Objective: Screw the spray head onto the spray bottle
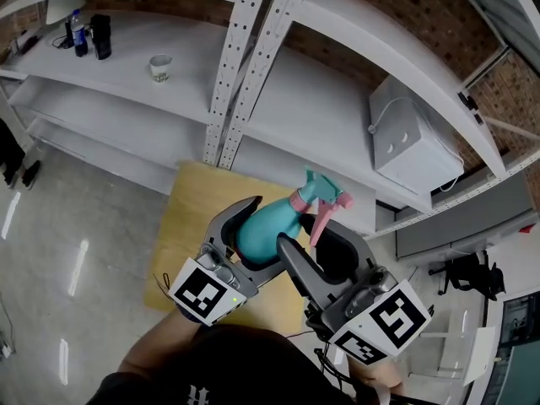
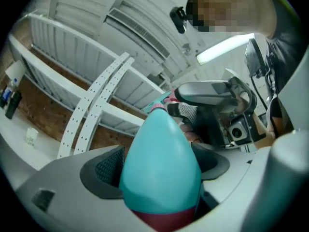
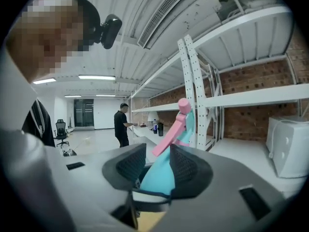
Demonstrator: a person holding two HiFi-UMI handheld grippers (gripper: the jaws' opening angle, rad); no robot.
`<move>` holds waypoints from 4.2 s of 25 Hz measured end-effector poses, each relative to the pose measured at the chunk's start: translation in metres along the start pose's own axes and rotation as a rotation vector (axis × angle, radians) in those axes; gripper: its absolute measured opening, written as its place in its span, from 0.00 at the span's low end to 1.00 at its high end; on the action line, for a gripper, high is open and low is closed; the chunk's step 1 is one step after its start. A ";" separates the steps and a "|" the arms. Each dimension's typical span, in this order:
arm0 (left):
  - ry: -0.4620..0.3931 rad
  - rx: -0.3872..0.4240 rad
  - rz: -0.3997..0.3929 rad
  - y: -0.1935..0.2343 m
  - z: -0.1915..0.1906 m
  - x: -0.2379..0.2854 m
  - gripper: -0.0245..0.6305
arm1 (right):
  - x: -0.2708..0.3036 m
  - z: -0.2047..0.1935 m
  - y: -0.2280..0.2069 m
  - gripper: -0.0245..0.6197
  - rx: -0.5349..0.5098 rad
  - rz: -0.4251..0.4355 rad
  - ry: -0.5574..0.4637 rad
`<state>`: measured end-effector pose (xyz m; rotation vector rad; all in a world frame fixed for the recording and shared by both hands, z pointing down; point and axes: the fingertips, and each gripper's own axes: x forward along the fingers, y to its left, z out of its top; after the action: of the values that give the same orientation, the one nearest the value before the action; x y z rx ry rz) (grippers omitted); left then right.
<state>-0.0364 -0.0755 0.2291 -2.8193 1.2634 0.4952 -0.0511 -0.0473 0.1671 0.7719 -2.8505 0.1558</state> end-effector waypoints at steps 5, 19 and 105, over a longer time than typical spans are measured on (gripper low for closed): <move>-0.059 -0.148 -0.136 -0.004 0.009 -0.006 0.68 | -0.017 -0.003 0.012 0.24 0.006 0.089 0.036; -0.118 -0.463 -0.671 -0.082 0.053 -0.026 0.68 | -0.055 0.054 0.009 0.46 0.240 0.955 -0.328; -0.004 -0.223 -0.197 -0.022 0.015 -0.012 0.68 | -0.018 0.042 -0.016 0.39 0.223 0.325 -0.182</move>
<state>-0.0322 -0.0496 0.2159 -3.0785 0.9705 0.6692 -0.0335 -0.0583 0.1231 0.3668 -3.1530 0.4777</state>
